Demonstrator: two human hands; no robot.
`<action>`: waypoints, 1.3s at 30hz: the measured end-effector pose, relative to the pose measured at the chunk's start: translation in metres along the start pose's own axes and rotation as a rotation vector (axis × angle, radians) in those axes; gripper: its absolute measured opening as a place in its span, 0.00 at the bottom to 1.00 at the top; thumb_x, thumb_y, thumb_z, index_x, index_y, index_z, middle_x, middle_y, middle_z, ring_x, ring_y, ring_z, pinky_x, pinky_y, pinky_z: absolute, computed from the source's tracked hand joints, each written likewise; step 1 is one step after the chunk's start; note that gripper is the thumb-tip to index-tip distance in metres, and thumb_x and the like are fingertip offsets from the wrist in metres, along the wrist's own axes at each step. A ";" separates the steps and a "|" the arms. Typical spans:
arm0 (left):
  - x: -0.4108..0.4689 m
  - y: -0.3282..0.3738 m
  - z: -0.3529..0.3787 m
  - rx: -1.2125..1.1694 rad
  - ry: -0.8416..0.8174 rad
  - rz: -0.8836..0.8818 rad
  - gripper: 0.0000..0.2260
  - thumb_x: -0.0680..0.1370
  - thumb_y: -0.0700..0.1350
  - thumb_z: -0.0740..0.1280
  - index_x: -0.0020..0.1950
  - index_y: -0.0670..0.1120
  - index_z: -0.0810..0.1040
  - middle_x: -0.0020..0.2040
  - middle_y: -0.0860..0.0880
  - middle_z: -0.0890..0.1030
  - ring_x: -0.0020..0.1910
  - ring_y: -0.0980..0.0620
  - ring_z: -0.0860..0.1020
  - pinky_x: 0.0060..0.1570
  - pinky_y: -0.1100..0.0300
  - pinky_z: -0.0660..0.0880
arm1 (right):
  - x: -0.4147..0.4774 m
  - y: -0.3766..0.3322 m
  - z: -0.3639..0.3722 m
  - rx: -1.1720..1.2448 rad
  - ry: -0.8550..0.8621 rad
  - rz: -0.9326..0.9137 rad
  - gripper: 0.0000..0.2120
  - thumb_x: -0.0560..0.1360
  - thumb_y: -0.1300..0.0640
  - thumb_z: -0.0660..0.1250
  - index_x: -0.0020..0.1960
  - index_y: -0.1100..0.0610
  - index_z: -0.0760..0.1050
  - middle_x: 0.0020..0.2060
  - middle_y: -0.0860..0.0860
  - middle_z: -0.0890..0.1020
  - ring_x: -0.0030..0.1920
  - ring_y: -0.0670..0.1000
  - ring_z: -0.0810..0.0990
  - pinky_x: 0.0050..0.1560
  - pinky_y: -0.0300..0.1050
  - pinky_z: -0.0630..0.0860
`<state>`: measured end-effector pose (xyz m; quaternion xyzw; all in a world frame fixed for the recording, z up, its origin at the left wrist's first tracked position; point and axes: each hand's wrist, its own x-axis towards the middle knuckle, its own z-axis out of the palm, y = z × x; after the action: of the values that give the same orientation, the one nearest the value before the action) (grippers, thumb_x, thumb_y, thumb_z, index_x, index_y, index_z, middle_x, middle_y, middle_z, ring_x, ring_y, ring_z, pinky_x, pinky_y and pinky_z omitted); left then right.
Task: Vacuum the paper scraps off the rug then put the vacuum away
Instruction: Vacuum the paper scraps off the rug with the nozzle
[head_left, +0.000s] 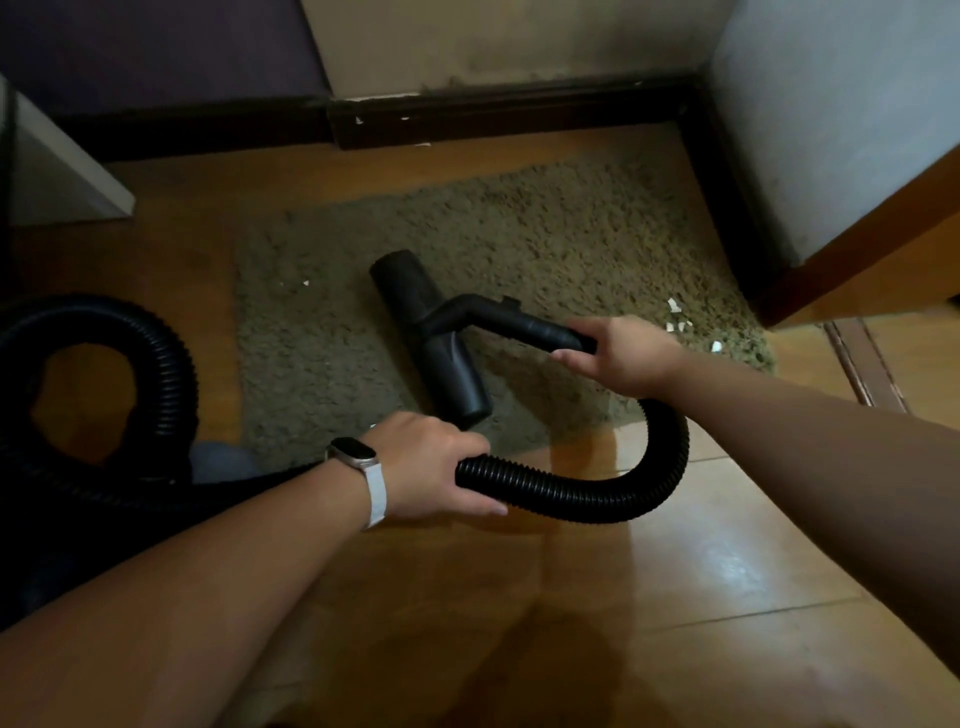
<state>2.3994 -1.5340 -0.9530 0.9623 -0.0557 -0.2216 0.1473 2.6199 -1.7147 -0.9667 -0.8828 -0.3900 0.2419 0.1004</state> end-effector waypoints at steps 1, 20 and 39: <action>-0.004 -0.001 0.000 0.014 0.010 0.001 0.23 0.72 0.73 0.59 0.52 0.56 0.75 0.41 0.56 0.78 0.39 0.58 0.76 0.40 0.58 0.76 | 0.004 -0.009 0.002 -0.013 -0.013 -0.026 0.14 0.78 0.37 0.62 0.52 0.47 0.74 0.35 0.47 0.77 0.37 0.52 0.78 0.35 0.46 0.70; -0.010 -0.013 -0.001 0.008 0.011 -0.073 0.24 0.71 0.74 0.59 0.54 0.58 0.75 0.43 0.56 0.79 0.41 0.55 0.78 0.43 0.56 0.77 | 0.005 0.014 0.007 0.015 0.036 0.239 0.16 0.79 0.36 0.61 0.60 0.44 0.74 0.39 0.48 0.80 0.37 0.49 0.80 0.37 0.45 0.76; -0.021 0.005 0.014 0.025 -0.036 0.096 0.24 0.73 0.74 0.58 0.52 0.56 0.74 0.41 0.57 0.78 0.38 0.57 0.76 0.40 0.56 0.77 | 0.001 -0.047 0.024 -0.156 -0.153 -0.183 0.21 0.78 0.34 0.60 0.66 0.44 0.71 0.38 0.45 0.78 0.38 0.49 0.78 0.39 0.46 0.78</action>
<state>2.3745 -1.5387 -0.9550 0.9561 -0.1074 -0.2308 0.1449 2.5780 -1.6828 -0.9708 -0.8276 -0.4929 0.2675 0.0230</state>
